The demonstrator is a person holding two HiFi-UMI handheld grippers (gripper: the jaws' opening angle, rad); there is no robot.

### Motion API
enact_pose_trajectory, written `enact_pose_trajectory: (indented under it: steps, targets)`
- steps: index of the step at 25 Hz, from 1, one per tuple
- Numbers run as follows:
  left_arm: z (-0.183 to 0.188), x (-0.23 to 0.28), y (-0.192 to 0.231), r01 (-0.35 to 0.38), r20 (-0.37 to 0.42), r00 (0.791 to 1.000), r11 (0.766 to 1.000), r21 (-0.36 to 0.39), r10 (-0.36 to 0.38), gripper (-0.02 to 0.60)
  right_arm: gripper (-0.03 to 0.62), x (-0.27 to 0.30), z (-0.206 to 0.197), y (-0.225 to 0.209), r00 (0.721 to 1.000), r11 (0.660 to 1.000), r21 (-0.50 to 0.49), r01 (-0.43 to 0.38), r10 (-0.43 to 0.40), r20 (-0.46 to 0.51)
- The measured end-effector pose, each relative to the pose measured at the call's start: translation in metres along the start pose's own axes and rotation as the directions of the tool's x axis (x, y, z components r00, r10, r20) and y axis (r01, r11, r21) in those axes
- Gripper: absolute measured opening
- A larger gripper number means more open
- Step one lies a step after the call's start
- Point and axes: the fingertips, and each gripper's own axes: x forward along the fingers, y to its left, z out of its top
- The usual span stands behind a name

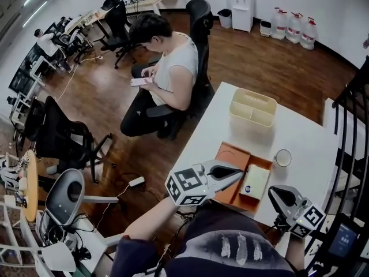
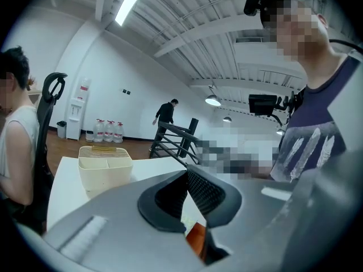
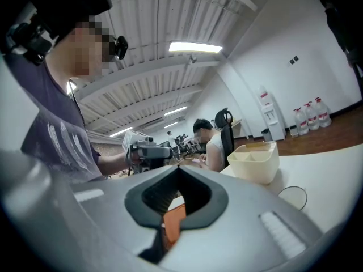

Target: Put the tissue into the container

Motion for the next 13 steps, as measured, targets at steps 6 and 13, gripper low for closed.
enact_pose_trajectory:
  steps: [6, 13]
  targets:
    - [0.006, -0.013, -0.003, -0.005, 0.017, 1.000, 1.000, 0.015, 0.004, 0.014, 0.002, 0.008, 0.000, 0.009, 1.000, 1.000, 0.007, -0.008, 0.008, 0.008]
    - [0.017, -0.018, 0.009, -0.051, 0.028, 0.998, 0.997, 0.050, 0.049, 0.014, 0.002, 0.013, 0.001, 0.003, 1.000, 1.000, 0.013, -0.022, 0.021, 0.021]
